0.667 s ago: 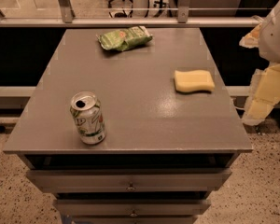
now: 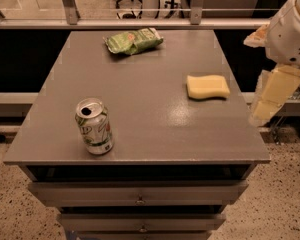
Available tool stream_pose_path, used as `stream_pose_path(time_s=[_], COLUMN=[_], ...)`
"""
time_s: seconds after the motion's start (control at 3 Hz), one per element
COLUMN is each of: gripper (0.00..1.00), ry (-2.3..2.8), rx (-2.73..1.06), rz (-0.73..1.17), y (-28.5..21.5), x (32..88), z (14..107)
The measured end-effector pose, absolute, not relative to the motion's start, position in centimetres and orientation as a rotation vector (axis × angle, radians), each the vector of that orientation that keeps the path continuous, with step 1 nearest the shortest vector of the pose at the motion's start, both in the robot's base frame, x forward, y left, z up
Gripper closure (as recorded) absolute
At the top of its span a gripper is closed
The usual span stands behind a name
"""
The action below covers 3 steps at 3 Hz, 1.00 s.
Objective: Pick sponge
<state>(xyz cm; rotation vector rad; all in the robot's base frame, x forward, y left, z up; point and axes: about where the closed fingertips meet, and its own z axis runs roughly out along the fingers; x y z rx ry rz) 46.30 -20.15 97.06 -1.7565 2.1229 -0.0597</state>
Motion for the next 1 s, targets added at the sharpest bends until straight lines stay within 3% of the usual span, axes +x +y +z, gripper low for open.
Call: stream_pose_path(time_s=[1.0], gripper=[0.00], ry=[1.986], rx=[-1.672], rz=[0.132], y=[-18.0], x=[62.5], z=[91.7])
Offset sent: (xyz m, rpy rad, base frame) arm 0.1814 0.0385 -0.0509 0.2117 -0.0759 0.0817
